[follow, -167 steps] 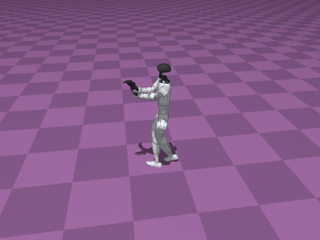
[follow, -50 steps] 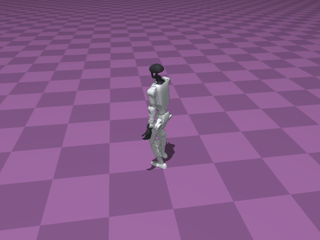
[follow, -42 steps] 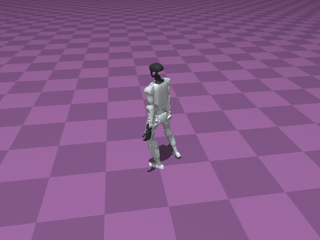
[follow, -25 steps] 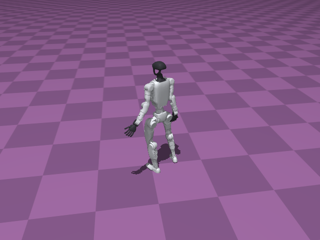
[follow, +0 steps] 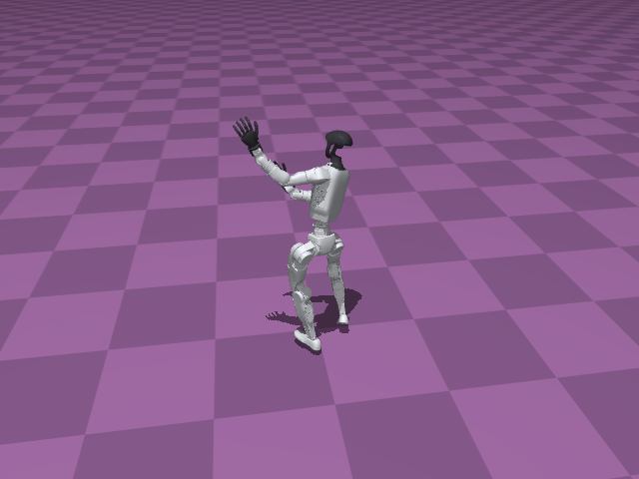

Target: Dance

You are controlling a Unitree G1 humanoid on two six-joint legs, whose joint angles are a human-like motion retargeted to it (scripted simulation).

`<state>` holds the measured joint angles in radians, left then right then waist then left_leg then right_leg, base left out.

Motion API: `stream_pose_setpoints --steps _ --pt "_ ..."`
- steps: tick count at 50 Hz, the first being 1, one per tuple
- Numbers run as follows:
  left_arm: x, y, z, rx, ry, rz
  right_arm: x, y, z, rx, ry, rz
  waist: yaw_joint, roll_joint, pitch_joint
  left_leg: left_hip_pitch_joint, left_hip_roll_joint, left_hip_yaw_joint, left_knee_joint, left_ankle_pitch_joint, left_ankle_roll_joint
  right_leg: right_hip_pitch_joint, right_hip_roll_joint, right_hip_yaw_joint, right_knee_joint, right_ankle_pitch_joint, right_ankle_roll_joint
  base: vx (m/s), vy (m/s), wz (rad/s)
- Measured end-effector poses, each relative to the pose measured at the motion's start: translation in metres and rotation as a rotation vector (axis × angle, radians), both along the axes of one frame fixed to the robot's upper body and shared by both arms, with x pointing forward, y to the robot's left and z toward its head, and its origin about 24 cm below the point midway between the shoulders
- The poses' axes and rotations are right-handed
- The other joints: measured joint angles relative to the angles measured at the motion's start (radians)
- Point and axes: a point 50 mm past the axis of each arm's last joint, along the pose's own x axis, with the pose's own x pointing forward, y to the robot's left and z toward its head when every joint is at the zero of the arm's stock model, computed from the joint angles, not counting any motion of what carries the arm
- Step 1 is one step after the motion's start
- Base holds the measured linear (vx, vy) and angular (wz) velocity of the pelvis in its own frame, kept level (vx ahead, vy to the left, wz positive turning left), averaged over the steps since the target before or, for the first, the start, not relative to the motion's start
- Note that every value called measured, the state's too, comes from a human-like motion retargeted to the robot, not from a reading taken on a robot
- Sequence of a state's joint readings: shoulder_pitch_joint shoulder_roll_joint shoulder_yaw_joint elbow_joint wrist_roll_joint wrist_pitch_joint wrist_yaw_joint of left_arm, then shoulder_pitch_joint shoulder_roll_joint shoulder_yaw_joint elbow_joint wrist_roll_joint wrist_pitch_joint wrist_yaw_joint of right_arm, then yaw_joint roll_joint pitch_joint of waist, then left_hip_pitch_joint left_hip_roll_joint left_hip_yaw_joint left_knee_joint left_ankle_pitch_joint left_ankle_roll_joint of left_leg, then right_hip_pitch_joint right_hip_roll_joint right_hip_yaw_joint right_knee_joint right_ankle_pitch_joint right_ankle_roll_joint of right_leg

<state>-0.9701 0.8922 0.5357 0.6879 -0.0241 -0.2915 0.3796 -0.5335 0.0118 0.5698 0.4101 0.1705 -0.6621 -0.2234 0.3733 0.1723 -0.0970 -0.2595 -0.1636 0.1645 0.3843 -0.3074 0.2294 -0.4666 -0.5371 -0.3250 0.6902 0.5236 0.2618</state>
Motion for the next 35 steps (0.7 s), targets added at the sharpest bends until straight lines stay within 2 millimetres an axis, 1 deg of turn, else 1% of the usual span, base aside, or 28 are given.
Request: stream_pose_setpoints --steps 2,3,5,7,8,10,12,13,15,17,20,23,26,28,30,32,33,35 --pt "-0.004 -0.015 0.016 0.041 -0.155 0.002 -0.001 0.004 -0.008 -0.085 -0.034 -0.051 0.025 -0.013 0.026 -0.004 -0.018 0.007 0.038 -0.024 -0.002 -0.027 -0.080 -0.094 0.079 0.000 0.000 -0.01 0.00 -0.45" --pt "-0.008 -0.019 0.023 0.061 -0.210 0.006 -0.002 0.005 -0.015 -0.122 -0.034 -0.063 0.050 -0.014 0.022 -0.010 -0.032 0.024 0.036 -0.030 0.017 -0.024 -0.111 -0.146 0.045 0.000 0.000 0.10 0.42 -0.88" --pt "-0.008 -0.032 0.030 0.080 -0.315 0.004 -0.006 -0.001 -0.035 -0.229 -0.075 -0.140 0.101 -0.026 0.017 0.012 -0.069 0.043 -0.019 -0.018 0.032 0.025 -0.172 -0.285 -0.043 -0.026 -0.002 0.19 0.44 -0.92" --pt "-0.005 -0.041 0.033 0.086 -0.353 -0.012 -0.009 -0.015 -0.055 -0.337 -0.129 -0.218 0.127 -0.043 0.041 0.035 -0.098 0.052 -0.022 -0.034 0.032 0.026 -0.219 -0.327 -0.008 -0.024 -0.082 0.12 0.11 -0.68" --pt "-0.005 -0.044 0.035 0.091 -0.365 -0.022 -0.010 -0.024 -0.065 -0.396 -0.143 -0.243 0.127 -0.054 0.052 0.037 -0.112 0.050 -0.009 -0.048 0.032 0.018 -0.231 -0.312 0.008 -0.009 -0.117 0.09 0.01 -0.43" --pt "-0.007 -0.046 0.039 0.104 -0.391 -0.031 -0.013 -0.039 -0.087 -0.539 -0.158 -0.250 0.136 -0.071 0.050 0.023 -0.114 0.056 0.007 -0.066 0.032 0.021 -0.204 -0.312 -0.025 -0.056 -0.201 0.09 0.00 -0.36" --pt "-0.009 -0.049 0.041 0.121 -0.412 -0.048 -0.015 -0.058 -0.107 -0.682 -0.155 -0.252 0.137 -0.078 0.040 0.005 -0.099 0.055 0.042 -0.087 0.032 0.037 -0.172 -0.316 -0.046 -0.181 -0.214 0.11 -0.01 -0.23" --pt "-0.009 -0.050 0.041 0.128 -0.417 -0.055 -0.017 -0.071 -0.117 -0.746 -0.139 -0.261 0.139 -0.080 0.039 0.001 -0.090 0.062 0.065 -0.100 0.032 0.046 -0.169 -0.326 -0.047 -0.247 -0.227 0.12 -0.01 -0.14" --pt "-0.007 -0.053 0.040 0.130 -0.423 -0.066 -0.020 -0.100 -0.135 -0.867 -0.098 -0.285 0.146 -0.082 0.042 -0.007 -0.090 0.055 0.109 -0.121 0.032 0.066 -0.168 -0.342 -0.052 -0.343 -0.255 0.09 0.02 0.02" --pt "-0.002 -0.058 0.037 0.136 -0.422 -0.074 -0.023 -0.132 -0.146 -0.978 -0.070 -0.317 0.152 -0.087 0.053 -0.005 -0.103 0.048 0.132 -0.131 0.032 0.057 -0.182 -0.312 -0.037 -0.363 -0.259 0.00 0.01 0.22" --pt "0.001 -0.064 0.034 0.160 -0.410 -0.067 -0.028 -0.177 -0.152 -1.136 -0.040 -0.353 0.163 -0.088 0.061 0.009 -0.109 0.045 0.128 -0.127 0.032 0.056 -0.200 -0.311 -0.018 -0.325 -0.264 0.01 0.02 -0.02" --pt "0.003 -0.063 0.030 0.161 -0.396 -0.046 -0.042 -0.214 -0.159 -1.254 0.014 -0.363 0.158 -0.073 0.057 0.030 -0.100 0.046 0.115 -0.113 0.032 0.068 -0.191 -0.302 -0.024 -0.243 -0.271 0.10 0.10 -0.16" --pt "-0.001 -0.060 0.031 0.171 -0.393 -0.032 -0.054 -0.245 -0.157 -1.347 0.041 -0.372 0.146 -0.051 0.053 0.046 -0.087 0.041 0.096 -0.102 0.032 0.076 -0.175 -0.299 -0.041 -0.112 -0.282 0.03 0.11 -0.18" --pt "-0.005 -0.057 0.033 0.174 -0.401 -0.018 -0.061 -0.264 -0.154 -1.405 0.053 -0.380 0.130 -0.038 0.055 0.056 -0.087 0.031 0.086 -0.101 0.032 0.077 -0.178 -0.297 -0.036 -0.017 -0.269 0.00 0.04 0.10" --pt "-0.008 -0.054 0.035 0.180 -0.406 0.000 -0.066 -0.278 -0.148 -1.458 0.055 -0.382 0.089 -0.034 0.075 0.083 -0.106 0.010 0.109 -0.124 0.032 0.068 -0.234 -0.272 0.080 0.000 -0.211 0.08 -0.04 0.49" --pt "-0.015 -0.050 0.037 0.193 -0.419 0.030 -0.067 -0.289 -0.141 -1.498 0.041 -0.390 0.058 -0.039 0.094 0.099 -0.122 0.009 0.103 -0.126 0.032 0.059 -0.267 -0.254 0.134 0.000 -0.124 -0.01 -0.02 0.18" --pt "-0.019 -0.048 0.038 0.201 -0.424 0.046 -0.068 -0.293 -0.139 -1.512 0.038 -0.393 0.055 -0.041 0.095 0.099 -0.122 0.016 0.080 -0.114 0.032 0.060 -0.257 -0.261 0.107 0.000 -0.088 -0.17 0.08 -0.37" --pt "-0.025 -0.045 0.040 0.218 -0.431 0.080 -0.071 -0.298 -0.137 -1.536 0.039 -0.387 0.074 -0.034 0.072 0.084 -0.096 0.042 0.004 -0.067 0.032 0.071 -0.173 -0.305 -0.039 -0.033 -0.071 -0.24 0.13 -0.82"
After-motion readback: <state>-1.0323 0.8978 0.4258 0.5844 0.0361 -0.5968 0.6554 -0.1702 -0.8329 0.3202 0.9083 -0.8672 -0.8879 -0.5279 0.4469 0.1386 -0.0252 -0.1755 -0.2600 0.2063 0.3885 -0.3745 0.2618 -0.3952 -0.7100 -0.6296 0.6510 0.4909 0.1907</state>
